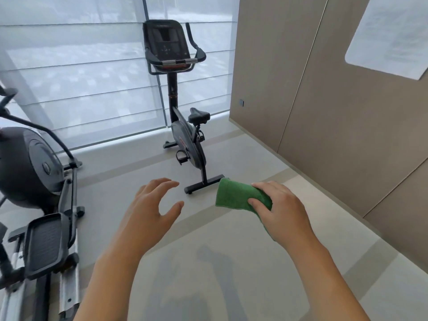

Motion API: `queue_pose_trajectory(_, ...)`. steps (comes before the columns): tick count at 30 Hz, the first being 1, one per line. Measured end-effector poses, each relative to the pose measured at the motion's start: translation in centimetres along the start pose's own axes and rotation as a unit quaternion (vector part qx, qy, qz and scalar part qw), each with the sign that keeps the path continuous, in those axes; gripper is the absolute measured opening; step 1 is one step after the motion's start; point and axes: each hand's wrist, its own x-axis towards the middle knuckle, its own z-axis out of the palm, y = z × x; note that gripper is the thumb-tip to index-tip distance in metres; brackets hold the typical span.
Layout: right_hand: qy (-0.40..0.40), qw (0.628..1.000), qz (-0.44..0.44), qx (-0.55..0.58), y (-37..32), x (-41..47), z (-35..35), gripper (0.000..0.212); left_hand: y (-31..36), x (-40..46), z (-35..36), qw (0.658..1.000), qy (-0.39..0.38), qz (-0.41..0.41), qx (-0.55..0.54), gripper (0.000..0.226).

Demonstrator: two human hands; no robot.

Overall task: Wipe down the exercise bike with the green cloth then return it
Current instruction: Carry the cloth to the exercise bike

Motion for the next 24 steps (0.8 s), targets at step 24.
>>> queue_pose_trajectory(24,-0.028,0.999,-0.027,0.006,-3.0,25.4,13.8,0.032,-14.3,22.7,-0.6,1.0,0.025,-0.009,-0.008,0.046)
